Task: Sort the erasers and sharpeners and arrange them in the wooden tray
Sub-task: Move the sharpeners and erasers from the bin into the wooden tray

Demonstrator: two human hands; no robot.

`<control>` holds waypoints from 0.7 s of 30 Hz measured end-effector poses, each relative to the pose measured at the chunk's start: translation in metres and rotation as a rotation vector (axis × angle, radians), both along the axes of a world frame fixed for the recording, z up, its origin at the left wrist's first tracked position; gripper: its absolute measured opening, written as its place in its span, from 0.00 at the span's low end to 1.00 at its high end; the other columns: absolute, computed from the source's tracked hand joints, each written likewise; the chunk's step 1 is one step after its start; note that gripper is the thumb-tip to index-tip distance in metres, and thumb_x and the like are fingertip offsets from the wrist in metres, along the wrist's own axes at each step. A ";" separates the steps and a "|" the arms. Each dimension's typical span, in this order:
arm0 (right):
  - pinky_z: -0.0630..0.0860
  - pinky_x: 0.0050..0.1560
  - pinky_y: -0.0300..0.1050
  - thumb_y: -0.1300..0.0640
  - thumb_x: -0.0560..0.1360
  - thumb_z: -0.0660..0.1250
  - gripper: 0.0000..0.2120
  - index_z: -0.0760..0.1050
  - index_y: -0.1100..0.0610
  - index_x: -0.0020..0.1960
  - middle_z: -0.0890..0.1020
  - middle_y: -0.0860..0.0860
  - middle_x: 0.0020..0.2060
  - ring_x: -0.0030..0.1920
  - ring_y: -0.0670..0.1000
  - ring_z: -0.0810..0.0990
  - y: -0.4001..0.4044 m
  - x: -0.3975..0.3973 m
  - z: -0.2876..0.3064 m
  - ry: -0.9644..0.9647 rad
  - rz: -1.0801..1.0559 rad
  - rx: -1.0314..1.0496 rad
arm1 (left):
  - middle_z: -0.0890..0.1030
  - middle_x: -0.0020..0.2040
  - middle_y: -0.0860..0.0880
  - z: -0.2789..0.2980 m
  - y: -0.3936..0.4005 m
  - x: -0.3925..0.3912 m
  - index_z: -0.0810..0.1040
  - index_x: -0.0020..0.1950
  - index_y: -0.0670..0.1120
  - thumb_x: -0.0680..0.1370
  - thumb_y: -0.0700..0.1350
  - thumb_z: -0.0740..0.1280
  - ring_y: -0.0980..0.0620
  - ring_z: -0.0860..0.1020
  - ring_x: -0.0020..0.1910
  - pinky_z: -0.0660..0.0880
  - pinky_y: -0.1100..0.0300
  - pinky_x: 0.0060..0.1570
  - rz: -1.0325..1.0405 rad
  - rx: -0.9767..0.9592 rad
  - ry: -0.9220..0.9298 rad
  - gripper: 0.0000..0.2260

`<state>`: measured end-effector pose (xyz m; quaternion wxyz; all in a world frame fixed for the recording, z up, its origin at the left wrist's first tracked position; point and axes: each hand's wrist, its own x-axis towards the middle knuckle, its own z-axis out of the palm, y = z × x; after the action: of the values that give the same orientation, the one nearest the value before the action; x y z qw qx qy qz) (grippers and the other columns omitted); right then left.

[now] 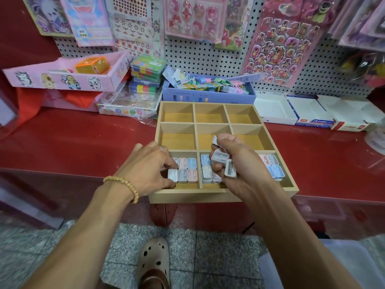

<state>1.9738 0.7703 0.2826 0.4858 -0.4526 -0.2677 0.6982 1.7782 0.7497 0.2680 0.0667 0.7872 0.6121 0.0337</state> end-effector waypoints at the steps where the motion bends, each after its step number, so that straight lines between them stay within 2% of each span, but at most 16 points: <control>1: 0.68 0.23 0.37 0.62 0.81 0.63 0.06 0.74 0.57 0.45 0.75 0.55 0.39 0.30 0.47 0.72 0.000 0.000 -0.001 -0.006 0.005 0.003 | 0.74 0.54 0.63 0.001 0.000 -0.001 0.78 0.62 0.60 0.69 0.63 0.73 0.59 0.66 0.54 0.63 0.57 0.52 -0.002 -0.005 0.003 0.23; 4: 0.68 0.24 0.38 0.61 0.81 0.64 0.06 0.75 0.57 0.45 0.75 0.54 0.39 0.30 0.47 0.73 -0.002 0.001 -0.001 -0.021 0.013 -0.002 | 0.75 0.56 0.61 0.001 0.000 -0.002 0.77 0.63 0.59 0.69 0.63 0.73 0.58 0.66 0.54 0.66 0.56 0.57 0.007 -0.031 -0.025 0.24; 9: 0.67 0.23 0.37 0.61 0.82 0.62 0.05 0.74 0.57 0.47 0.74 0.54 0.38 0.27 0.46 0.73 -0.005 0.001 -0.001 -0.008 0.044 -0.008 | 0.75 0.56 0.60 -0.001 0.004 0.002 0.78 0.64 0.57 0.71 0.60 0.72 0.58 0.68 0.59 0.66 0.56 0.60 -0.002 -0.040 -0.029 0.22; 14: 0.66 0.22 0.36 0.62 0.82 0.61 0.06 0.73 0.58 0.47 0.77 0.53 0.34 0.28 0.47 0.74 -0.010 -0.002 0.001 0.022 0.108 0.006 | 0.76 0.53 0.60 0.002 0.003 -0.003 0.79 0.62 0.57 0.70 0.61 0.73 0.58 0.69 0.53 0.68 0.56 0.59 0.009 -0.004 -0.072 0.22; 16: 0.66 0.22 0.36 0.62 0.82 0.62 0.06 0.73 0.58 0.46 0.76 0.53 0.34 0.30 0.48 0.74 -0.011 -0.003 0.000 0.024 0.152 0.014 | 0.77 0.47 0.60 0.005 0.001 -0.002 0.81 0.58 0.54 0.70 0.57 0.74 0.60 0.72 0.47 0.71 0.61 0.55 0.063 0.105 -0.331 0.18; 18: 0.66 0.22 0.36 0.61 0.81 0.63 0.05 0.74 0.57 0.46 0.75 0.53 0.34 0.31 0.49 0.73 -0.012 -0.006 0.000 0.013 0.213 0.029 | 0.81 0.44 0.56 0.011 -0.002 0.003 0.83 0.53 0.51 0.70 0.54 0.74 0.61 0.77 0.42 0.72 0.70 0.45 0.137 0.155 -0.737 0.14; 19: 0.65 0.21 0.36 0.61 0.81 0.63 0.05 0.74 0.57 0.46 0.76 0.53 0.33 0.31 0.49 0.73 -0.013 -0.009 0.000 0.001 0.251 0.041 | 0.83 0.44 0.54 0.014 -0.003 0.006 0.83 0.52 0.50 0.69 0.55 0.74 0.60 0.78 0.42 0.73 0.70 0.43 0.152 0.123 -0.896 0.15; 21: 0.65 0.21 0.36 0.62 0.81 0.62 0.07 0.74 0.56 0.45 0.77 0.53 0.31 0.29 0.48 0.73 -0.014 -0.015 0.001 -0.033 0.319 0.070 | 0.84 0.43 0.51 0.017 -0.003 0.013 0.84 0.50 0.49 0.65 0.57 0.73 0.53 0.81 0.44 0.78 0.64 0.45 0.145 0.033 -1.063 0.18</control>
<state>1.9588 0.7564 0.2831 0.3798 -0.3984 -0.3683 0.7493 1.7916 0.7469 0.2846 0.3524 0.6181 0.5463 0.4420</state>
